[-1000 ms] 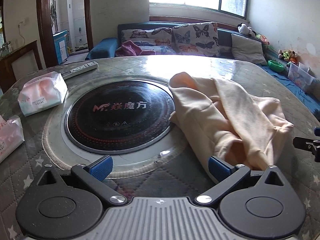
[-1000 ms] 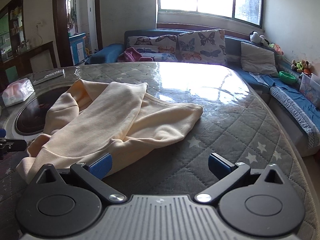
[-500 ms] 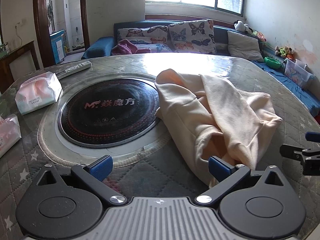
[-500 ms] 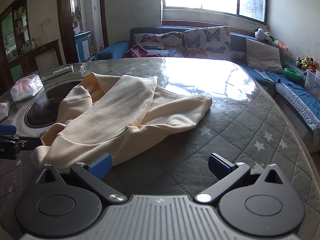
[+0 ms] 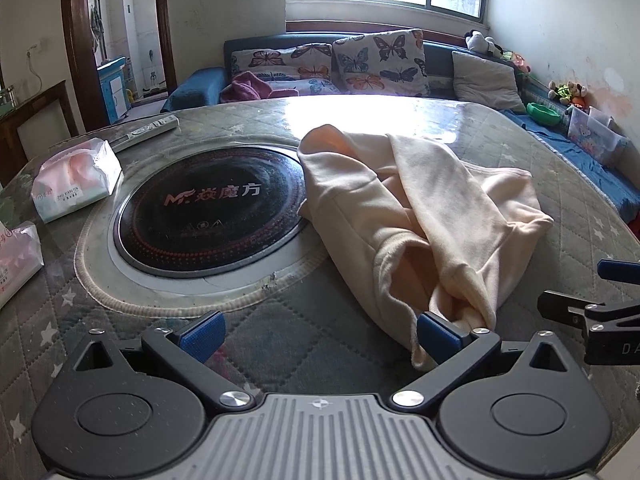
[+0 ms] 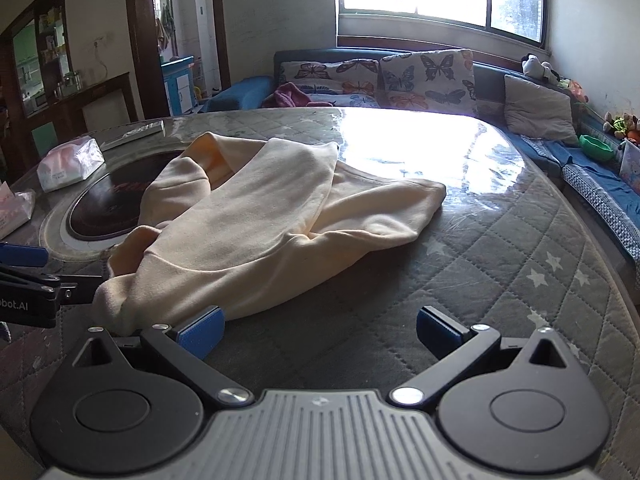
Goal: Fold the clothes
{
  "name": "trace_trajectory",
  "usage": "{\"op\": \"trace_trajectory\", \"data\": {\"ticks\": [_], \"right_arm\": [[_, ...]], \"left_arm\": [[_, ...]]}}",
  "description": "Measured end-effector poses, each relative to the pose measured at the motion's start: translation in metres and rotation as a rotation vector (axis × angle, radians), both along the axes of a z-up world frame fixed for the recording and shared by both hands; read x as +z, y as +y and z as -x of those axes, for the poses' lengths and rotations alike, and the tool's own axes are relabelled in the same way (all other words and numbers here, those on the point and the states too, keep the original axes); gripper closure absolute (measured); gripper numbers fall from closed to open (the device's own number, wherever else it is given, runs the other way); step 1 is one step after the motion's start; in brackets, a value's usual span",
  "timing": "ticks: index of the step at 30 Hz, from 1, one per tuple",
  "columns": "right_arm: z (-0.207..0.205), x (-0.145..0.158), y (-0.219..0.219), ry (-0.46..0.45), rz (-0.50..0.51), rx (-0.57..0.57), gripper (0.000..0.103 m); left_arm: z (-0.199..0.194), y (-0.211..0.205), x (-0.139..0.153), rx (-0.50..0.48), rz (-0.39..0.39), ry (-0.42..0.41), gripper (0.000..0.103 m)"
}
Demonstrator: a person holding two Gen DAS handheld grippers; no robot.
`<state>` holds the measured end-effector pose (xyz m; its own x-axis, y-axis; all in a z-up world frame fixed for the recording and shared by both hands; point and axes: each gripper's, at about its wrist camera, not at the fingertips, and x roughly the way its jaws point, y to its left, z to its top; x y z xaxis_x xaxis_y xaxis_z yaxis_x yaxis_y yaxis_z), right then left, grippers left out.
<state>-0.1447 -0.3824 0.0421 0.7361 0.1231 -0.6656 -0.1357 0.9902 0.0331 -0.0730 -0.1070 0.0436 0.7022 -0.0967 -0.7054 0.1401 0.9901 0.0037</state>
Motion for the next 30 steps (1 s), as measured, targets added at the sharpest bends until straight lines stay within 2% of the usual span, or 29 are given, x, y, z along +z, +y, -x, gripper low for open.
{"op": "trace_trajectory", "data": {"ticks": [30], "right_arm": [[0.008,-0.002,0.013,0.013,-0.001,0.043,0.0]], "left_arm": [[0.008,-0.015,-0.003,-0.033,-0.027,0.02,0.0]]}}
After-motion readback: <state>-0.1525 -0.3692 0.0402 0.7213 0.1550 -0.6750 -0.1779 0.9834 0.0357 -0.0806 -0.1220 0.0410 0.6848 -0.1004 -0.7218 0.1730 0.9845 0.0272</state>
